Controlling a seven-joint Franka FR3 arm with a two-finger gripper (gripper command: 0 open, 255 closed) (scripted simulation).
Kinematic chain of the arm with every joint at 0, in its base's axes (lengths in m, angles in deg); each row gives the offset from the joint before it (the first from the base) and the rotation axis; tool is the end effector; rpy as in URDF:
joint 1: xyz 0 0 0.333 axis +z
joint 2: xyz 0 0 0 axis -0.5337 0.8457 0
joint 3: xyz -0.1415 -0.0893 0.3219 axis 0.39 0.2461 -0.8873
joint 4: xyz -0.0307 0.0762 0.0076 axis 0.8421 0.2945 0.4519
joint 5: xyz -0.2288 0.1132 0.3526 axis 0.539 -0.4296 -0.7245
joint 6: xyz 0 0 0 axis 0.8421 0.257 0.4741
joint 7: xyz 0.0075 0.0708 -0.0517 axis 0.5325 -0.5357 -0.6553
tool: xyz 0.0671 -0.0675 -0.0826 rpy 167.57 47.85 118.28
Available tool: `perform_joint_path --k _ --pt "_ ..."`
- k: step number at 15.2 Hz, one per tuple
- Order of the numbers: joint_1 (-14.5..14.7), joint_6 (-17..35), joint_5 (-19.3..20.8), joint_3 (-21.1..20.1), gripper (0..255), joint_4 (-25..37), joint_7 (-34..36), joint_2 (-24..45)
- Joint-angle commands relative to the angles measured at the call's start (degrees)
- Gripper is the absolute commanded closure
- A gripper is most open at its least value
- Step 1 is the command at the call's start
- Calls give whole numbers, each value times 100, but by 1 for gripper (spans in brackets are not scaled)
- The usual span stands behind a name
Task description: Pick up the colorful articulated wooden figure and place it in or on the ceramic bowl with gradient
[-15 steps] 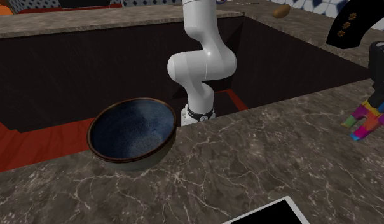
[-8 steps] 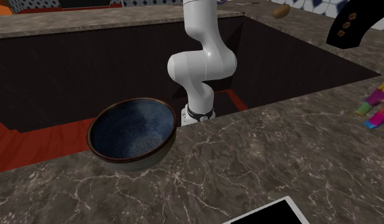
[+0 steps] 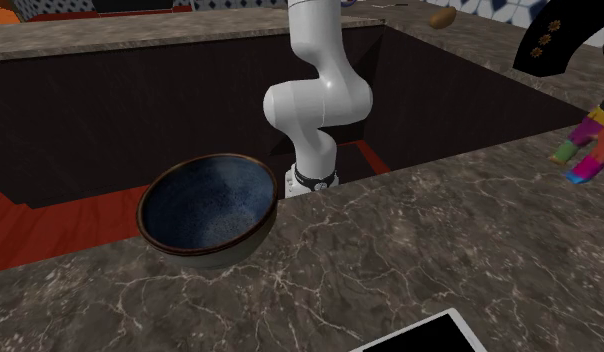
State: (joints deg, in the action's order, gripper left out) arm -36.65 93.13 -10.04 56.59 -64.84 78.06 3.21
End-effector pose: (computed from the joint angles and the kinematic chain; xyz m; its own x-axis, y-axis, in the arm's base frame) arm 0.4079 0.1916 0.6992 0.8314 -0.5542 0.0399 -0.5542 -0.8323 -0.0121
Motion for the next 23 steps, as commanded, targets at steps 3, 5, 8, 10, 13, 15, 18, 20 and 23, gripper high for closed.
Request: perform_joint_path --k 3,5,8,10,13,15,18,20,23 --pt "-65 -118 29 502 255 -454 -592 -537" --pt "-102 -171 87 745 255 -645 -874 -760" --pt "-168 -253 212 1106 255 -883 -1290 -1050" --pt "-215 -306 319 1348 255 -1010 -1564 -1213" --pt "-299 -381 503 1707 255 -1154 -1976 -1415" --pt "-358 -426 640 1948 255 -1219 -2250 -1519" --pt "-449 -484 860 2312 255 -1271 -2663 -1630" --pt "-511 -516 1012 2555 255 -1276 -2941 -1673" --pt "-601 -552 1243 2924 255 -1237 -3359 -1691"
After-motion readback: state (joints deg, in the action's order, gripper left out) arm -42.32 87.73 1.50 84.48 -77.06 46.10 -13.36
